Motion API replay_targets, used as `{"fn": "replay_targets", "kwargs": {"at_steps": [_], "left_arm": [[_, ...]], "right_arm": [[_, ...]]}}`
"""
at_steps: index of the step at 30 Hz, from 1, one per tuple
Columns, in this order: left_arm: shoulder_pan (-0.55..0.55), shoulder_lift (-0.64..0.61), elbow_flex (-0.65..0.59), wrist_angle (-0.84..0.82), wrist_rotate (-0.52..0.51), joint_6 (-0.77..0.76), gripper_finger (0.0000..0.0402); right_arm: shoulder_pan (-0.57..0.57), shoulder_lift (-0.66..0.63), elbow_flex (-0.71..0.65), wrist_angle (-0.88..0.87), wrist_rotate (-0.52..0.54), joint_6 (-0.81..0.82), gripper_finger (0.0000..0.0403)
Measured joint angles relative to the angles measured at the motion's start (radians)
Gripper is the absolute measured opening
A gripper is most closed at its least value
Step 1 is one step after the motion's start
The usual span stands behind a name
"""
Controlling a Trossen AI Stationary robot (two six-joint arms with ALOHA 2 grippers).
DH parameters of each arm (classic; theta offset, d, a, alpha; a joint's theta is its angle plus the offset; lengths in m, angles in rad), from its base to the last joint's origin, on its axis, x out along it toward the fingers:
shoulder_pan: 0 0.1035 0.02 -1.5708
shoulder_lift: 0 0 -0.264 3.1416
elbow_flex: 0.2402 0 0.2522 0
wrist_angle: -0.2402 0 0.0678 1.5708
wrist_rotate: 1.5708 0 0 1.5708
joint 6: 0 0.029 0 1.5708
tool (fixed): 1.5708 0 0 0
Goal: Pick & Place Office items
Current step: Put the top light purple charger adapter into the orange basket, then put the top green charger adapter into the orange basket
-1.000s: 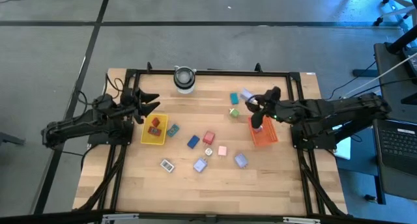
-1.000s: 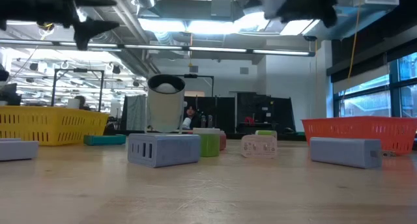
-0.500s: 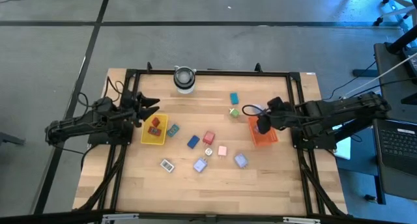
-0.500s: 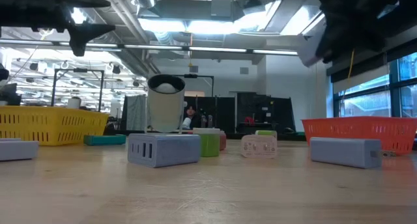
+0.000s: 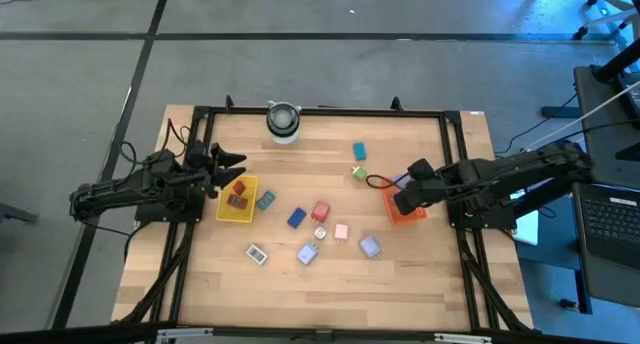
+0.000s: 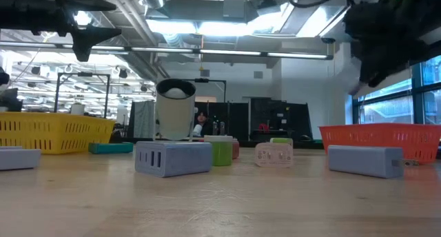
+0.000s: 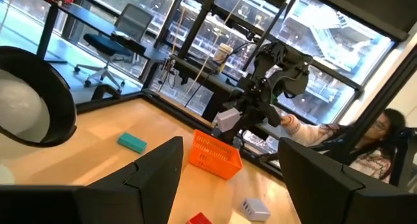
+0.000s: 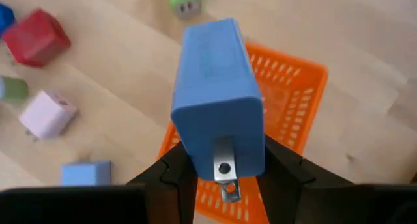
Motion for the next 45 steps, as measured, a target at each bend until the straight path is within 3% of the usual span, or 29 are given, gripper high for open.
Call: {"fn": "replay_targets", "kwargs": {"at_steps": [9,19,33,45], "left_arm": [[0.0,0.0,0.0,-0.011,0.006,0.002,0.0235],[0.0,0.0,0.0,-0.011,0.016,0.002,0.0229],[0.0,0.0,0.0,-0.01,0.007,-0.04,0.023],[0.0,0.0,0.0,-0.004,0.007,-0.034,0.023]], "right_arm": [[0.015,0.14,-0.065,-0.024,-0.123,0.05,0.0125],[0.042,0.155,-0.118,0.01,-0.2,0.09,0.0126],[0.043,0.154,-0.118,0.057,-0.226,0.035,0.0194],[0.043,0.154,-0.118,0.065,-0.172,0.014,0.0239]]}}
